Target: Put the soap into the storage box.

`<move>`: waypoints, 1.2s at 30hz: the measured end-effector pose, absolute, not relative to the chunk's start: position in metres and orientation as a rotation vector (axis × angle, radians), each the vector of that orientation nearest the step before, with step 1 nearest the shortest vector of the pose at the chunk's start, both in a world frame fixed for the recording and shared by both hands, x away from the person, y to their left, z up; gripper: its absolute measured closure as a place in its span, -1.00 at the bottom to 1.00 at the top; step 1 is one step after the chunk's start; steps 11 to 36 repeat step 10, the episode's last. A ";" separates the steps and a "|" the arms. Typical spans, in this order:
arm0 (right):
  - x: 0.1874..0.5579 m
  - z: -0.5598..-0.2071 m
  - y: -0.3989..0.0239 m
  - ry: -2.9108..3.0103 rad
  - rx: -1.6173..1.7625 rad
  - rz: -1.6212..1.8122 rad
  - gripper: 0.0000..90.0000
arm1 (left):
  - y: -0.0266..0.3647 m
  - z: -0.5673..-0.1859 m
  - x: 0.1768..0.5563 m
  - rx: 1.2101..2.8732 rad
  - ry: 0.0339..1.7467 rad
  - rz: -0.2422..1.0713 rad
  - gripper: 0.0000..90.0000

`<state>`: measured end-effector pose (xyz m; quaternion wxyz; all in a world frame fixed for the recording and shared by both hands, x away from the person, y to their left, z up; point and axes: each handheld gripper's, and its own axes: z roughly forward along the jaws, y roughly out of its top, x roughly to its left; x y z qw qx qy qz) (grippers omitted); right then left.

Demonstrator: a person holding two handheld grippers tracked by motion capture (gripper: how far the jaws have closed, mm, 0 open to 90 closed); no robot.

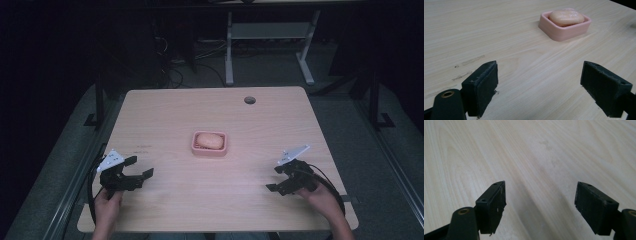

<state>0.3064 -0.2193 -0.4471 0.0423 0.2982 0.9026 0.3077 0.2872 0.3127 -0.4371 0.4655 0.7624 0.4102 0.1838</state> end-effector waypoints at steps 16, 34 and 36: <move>0.279 -0.450 -0.235 2.662 0.978 1.072 -0.51 | 0.307 -0.437 0.287 1.874 0.994 0.441 -0.68; 0.279 -0.450 -0.235 2.662 0.978 1.072 -0.51 | 0.307 -0.437 0.287 1.874 0.994 0.441 -0.68; 0.279 -0.450 -0.235 2.662 0.978 1.072 -0.51 | 0.307 -0.437 0.287 1.874 0.994 0.441 -0.68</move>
